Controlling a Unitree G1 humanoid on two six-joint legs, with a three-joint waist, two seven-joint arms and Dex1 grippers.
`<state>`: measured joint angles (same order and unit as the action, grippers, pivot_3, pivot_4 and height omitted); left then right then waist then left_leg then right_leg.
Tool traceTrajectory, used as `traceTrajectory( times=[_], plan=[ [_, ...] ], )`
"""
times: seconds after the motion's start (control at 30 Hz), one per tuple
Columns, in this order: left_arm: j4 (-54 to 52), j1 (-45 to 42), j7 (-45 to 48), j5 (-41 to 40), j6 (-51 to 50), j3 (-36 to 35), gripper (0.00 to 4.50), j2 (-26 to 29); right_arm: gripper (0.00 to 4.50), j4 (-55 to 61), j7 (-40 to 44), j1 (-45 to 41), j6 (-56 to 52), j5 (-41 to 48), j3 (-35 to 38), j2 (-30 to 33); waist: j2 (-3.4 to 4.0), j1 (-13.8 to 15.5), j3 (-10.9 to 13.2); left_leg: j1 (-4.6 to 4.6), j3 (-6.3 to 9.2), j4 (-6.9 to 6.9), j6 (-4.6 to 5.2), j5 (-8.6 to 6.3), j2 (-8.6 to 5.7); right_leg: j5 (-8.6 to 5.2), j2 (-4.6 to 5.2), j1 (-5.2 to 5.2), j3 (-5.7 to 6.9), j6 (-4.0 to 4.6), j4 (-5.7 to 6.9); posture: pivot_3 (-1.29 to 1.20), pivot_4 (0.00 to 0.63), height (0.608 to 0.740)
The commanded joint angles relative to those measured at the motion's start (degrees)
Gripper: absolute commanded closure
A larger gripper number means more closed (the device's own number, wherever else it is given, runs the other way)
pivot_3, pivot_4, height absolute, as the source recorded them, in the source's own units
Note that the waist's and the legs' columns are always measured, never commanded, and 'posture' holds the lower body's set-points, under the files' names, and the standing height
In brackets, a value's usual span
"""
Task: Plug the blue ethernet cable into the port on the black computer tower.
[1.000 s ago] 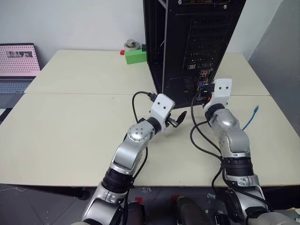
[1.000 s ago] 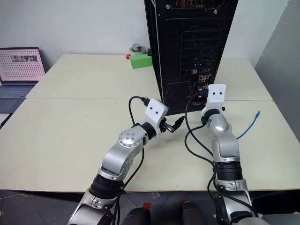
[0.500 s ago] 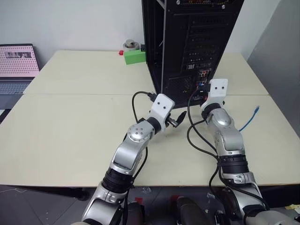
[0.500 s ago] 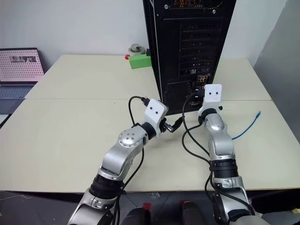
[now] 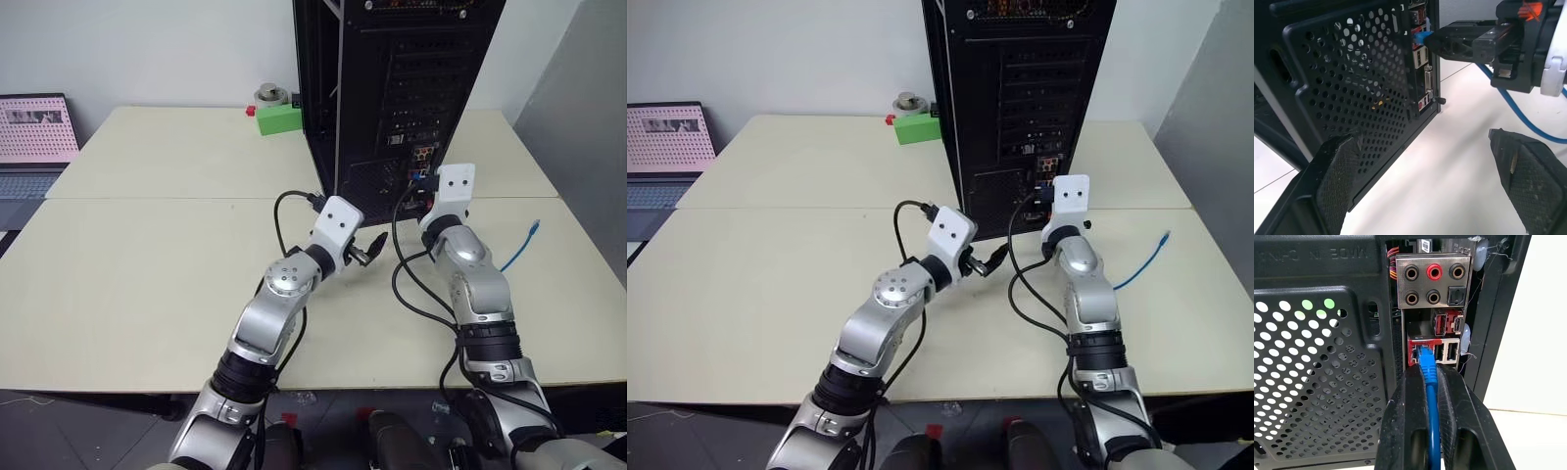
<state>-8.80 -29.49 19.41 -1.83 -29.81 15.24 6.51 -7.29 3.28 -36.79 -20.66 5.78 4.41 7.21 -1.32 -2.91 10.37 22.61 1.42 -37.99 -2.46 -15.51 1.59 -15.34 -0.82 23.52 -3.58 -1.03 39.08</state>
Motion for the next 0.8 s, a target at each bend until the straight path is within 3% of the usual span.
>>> traceTrajectory(
  times=[0.03, 0.07, 0.27, 0.37, 0.6, 0.8],
  plan=[
    [-2.19, -1.11, -0.01, 0.15, 1.36, -1.2, 0.17, 0.32, 3.69, 2.34, 0.66, -0.96, -0.59, 0.6, 0.68, 0.78, 0.0, 0.03, 0.0, 0.0, 0.0, 0.0, 0.0, 0.0, 0.0, 0.0, 0.0, 0.0, 0.0, 0.0, 0.0, 0.0, 0.15, 0.74],
    [-2.11, -1.07, -0.08, 0.18, 1.44, -1.3, 0.17, 0.43, 3.32, 2.46, 0.77, -0.93, -0.9, 0.87, 0.93, 0.84, 0.0, 0.04, 0.0, 0.01, 0.0, 0.0, 0.0, 0.0, 0.01, 0.0, 0.0, 0.0, 0.0, 0.0, -0.01, 0.0, 0.15, 0.74],
    [-2.26, -0.7, -0.27, 0.24, 1.67, -1.48, 0.17, 0.96, 2.25, 4.84, 1.83, -0.18, -3.21, 1.94, 1.7, 1.75, 0.0, 0.2, 0.0, 0.03, 0.0, 0.0, 0.0, 0.0, 0.01, 0.0, 0.02, 0.0, 0.0, 0.0, -0.03, 0.0, 0.15, 0.74],
    [-2.3, -0.75, -0.2, 0.25, 1.72, -1.79, 0.17, 1.32, 1.48, 7.47, 3.28, 0.78, -5.19, 2.53, 1.45, 2.7, 0.0, 0.24, 0.0, 0.04, 0.0, 0.0, 0.0, 0.0, 0.01, 0.0, 0.03, 0.0, 0.01, 0.0, -0.04, 0.0, 0.15, 0.74],
    [-3.4, -0.72, 0.95, -1.77, 0.57, -5.65, 0.17, 3.38, 0.03, 18.71, 9.64, 6.41, -11.88, 5.45, 1.45, 8.27, 0.0, 0.69, 0.0, 0.08, 0.0, 0.01, 0.0, 0.0, 0.01, 0.0, 0.03, 0.01, 0.04, -0.01, -0.06, 0.0, 0.15, 0.74],
    [-7.27, 0.81, 5.45, -5.26, 0.19, -11.58, 0.17, 10.01, 0.03, 28.83, 20.08, 13.25, -11.67, 11.42, 5.01, 16.59, -0.01, 0.79, 0.0, 0.1, 0.01, 0.01, 0.0, 0.0, -0.02, -0.01, 0.02, 0.03, 0.05, -0.02, -0.08, 0.0, 0.15, 0.74]
  ],
)
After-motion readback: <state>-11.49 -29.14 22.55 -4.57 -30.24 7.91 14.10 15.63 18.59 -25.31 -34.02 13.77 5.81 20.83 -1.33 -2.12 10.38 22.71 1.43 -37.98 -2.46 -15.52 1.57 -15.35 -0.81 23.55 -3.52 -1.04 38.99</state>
